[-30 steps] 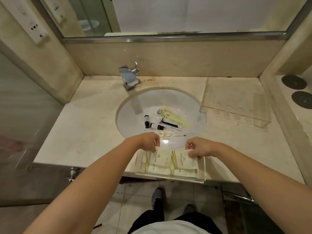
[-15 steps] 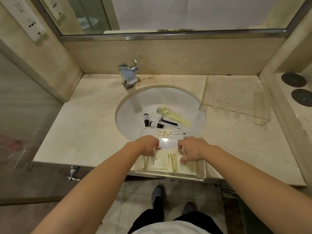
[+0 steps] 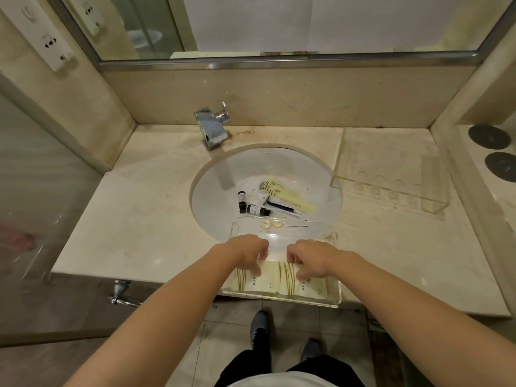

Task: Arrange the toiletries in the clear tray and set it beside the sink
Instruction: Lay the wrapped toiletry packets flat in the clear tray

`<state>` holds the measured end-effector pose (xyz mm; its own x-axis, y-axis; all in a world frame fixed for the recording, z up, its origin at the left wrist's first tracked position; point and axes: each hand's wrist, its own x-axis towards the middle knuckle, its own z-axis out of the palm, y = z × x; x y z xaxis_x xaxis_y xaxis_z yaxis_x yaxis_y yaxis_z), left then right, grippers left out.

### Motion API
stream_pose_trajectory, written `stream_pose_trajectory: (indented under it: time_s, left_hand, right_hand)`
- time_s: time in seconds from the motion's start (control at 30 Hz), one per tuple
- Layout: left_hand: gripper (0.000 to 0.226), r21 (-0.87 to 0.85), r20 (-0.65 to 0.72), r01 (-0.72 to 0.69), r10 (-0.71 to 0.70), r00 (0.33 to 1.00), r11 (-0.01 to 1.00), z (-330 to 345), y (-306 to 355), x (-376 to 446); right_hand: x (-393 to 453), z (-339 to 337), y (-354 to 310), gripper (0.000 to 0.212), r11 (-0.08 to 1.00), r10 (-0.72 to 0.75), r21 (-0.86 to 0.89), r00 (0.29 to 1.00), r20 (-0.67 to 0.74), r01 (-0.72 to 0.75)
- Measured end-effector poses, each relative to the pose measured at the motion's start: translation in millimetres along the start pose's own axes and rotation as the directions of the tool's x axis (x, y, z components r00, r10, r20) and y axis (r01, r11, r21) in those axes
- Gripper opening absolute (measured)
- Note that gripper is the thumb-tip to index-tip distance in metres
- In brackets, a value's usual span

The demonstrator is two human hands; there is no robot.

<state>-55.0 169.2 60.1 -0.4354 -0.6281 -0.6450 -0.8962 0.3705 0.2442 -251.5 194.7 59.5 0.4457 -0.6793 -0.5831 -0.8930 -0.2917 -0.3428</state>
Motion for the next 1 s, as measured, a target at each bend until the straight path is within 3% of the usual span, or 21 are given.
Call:
stream_pose_trajectory:
  time_s: [0.2, 0.37, 0.5, 0.63, 0.83, 1.0]
  left_hand:
    - [0.032, -0.086, -0.138, -0.031, 0.019, 0.99, 0.996, -20, -2, 9]
    - [0.011, -0.153, -0.289, -0.046, 0.0, 0.957, 0.987, -55, -5, 19]
    - [0.007, -0.15, -0.315, -0.031, -0.018, 0.949, 0.988, -83, -12, 32]
    - [0.007, -0.152, -0.309, -0.003, -0.044, 0.95, 0.988, -100, -26, 59]
    - [0.035, -0.147, -0.292, 0.063, -0.105, 0.951, 0.987, -106, -47, 118]
    - [0.046, -0.12, -0.204, 0.119, -0.142, 0.969, 0.986, -94, -61, 165]
  right_hand:
    - [6, -16, 2, 0.015, 0.992, 0.025, 0.129, 0.99, -0.139, -0.007]
    - [18, -42, 8, 0.009, 0.959, 0.156, 0.276, 0.935, -0.318, -0.066]
    - [34, -62, 18, 0.01, 0.922, 0.285, 0.362, 0.876, -0.39, -0.139]
    - [58, -73, 37, 0.016, 0.894, 0.37, 0.389, 0.855, -0.362, -0.222]
    - [104, -71, 68, 0.005, 0.844, 0.473, 0.413, 0.839, -0.27, -0.343]
    - [143, -56, 87, 0.03, 0.848, 0.486, 0.341, 0.852, -0.196, -0.405]
